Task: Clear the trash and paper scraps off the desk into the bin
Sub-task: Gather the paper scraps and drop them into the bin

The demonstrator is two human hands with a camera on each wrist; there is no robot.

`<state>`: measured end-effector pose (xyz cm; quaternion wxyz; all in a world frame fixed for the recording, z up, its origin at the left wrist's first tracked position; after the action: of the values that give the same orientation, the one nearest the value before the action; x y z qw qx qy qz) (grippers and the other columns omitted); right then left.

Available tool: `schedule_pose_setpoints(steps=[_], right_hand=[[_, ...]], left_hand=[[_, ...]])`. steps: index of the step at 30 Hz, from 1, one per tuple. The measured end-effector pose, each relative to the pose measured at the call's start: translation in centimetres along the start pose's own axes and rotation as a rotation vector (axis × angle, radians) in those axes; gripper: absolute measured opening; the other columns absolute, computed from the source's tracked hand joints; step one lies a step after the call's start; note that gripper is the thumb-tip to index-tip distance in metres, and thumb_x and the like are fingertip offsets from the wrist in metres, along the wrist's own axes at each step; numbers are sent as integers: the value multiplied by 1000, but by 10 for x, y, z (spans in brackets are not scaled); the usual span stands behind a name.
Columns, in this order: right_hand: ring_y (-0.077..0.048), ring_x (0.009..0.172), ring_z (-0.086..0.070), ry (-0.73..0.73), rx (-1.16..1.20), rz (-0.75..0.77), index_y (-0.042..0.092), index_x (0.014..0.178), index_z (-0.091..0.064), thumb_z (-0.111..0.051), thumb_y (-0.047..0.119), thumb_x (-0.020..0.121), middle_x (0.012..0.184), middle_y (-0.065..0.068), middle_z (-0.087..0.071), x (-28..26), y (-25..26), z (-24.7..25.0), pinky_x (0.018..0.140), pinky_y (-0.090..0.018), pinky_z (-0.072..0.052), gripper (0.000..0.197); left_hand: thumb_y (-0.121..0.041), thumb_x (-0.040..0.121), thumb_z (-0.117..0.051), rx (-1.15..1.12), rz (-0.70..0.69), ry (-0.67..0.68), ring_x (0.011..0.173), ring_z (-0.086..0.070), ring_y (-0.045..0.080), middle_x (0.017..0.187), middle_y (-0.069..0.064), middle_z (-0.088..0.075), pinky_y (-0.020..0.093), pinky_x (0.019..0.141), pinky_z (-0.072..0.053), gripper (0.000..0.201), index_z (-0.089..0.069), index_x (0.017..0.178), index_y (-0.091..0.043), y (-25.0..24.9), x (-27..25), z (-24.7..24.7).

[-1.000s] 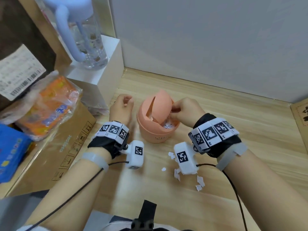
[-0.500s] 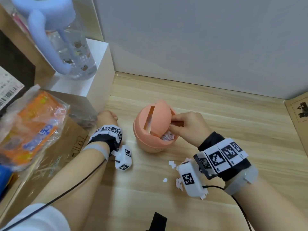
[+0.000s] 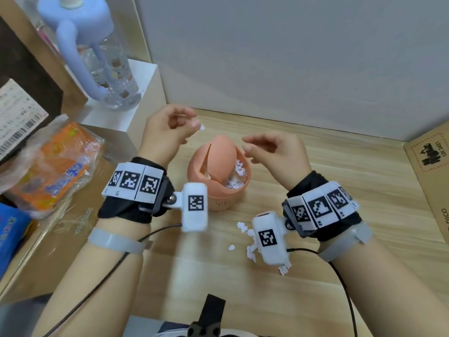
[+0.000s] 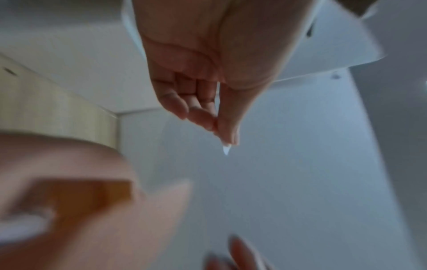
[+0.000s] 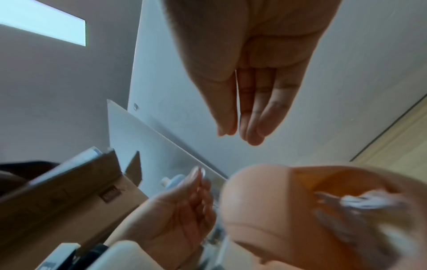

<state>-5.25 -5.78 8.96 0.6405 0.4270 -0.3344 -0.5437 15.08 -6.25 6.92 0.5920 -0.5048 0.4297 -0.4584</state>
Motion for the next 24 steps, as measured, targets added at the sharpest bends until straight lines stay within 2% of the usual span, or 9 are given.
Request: schedule_pose_setpoints(steps=[2,5,9,13,16,18,19,21,24], right_hand=[[-25,80,-67,50,133,65,30,83,-65,-72,14,74,78,2,-67,-2,17,-2,80,-40,-57,20],[-14,71,-64,67,256,139,25,80,-64,-75,6,68,77,4,-67,-5,32,3,70,-24,-57,25],[-5,54,-65,47,327,159,18,72,-66,-71,-4,69,56,8,-70,-8,28,11,57,-16,-54,23],[-4,52,-64,61,346,153,16,74,-68,-62,-5,79,54,11,-69,-6,15,10,54,-16,-53,22],[-1,50,-60,7,220,90,20,74,-70,-67,5,78,54,11,-66,2,-7,10,52,-15,-51,16],[3,49,-56,-28,86,9,17,75,-71,-71,12,76,60,11,-64,6,-29,8,54,-15,-47,5],[5,51,-56,-23,18,-13,13,78,-72,-71,13,75,65,8,-65,8,-38,4,58,-16,-45,3],[4,64,-55,54,-141,-14,10,89,-73,-67,14,79,75,3,-66,9,-52,-8,67,-17,-42,12],[-9,83,-49,184,-325,33,17,109,-67,-54,15,88,74,14,-50,4,-61,-26,68,-15,-35,24]], left_hand=[[-10,80,-66,-64,-46,158,67,-57,0,66,-12,-64,13,59,-43,21,-57,79,-28,-33,-15,-27],[-13,75,-70,-154,-3,306,63,-58,0,62,-13,-67,16,60,-42,18,-59,81,-26,-47,-31,-56],[-21,66,-71,-240,84,281,55,-56,2,65,-8,-70,20,59,-40,16,-61,78,-25,-40,-37,-65],[-21,69,-72,-167,79,296,61,-58,0,63,-12,-66,21,67,-43,18,-63,83,-27,-33,-36,-66],[-9,71,-74,-91,-17,172,77,-58,1,82,-9,-64,13,74,-44,26,-62,88,-25,-28,-32,-55],[-13,68,-77,123,-80,59,96,-53,7,105,-5,-60,6,78,-39,38,-60,99,-27,-20,-28,-47],[-15,67,-78,226,-79,49,103,-49,9,114,-4,-56,6,79,-37,48,-57,107,-28,-12,-26,-46],[-20,63,-81,317,-4,128,113,-42,8,125,-3,-49,13,88,-35,67,-51,121,-30,6,-26,-50],[-24,57,-83,312,15,205,123,-43,12,132,-6,-45,27,103,-34,83,-45,130,-28,21,-29,-57]])
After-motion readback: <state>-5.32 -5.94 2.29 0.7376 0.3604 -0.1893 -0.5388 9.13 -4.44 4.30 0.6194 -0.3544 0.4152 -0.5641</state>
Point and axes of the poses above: each hand's wrist, its own x-axis towards the middle knuckle, its own z-axis out of the back of the hand, y = z × x, the point moved 6 cm from there along x, towards the middle knuckle
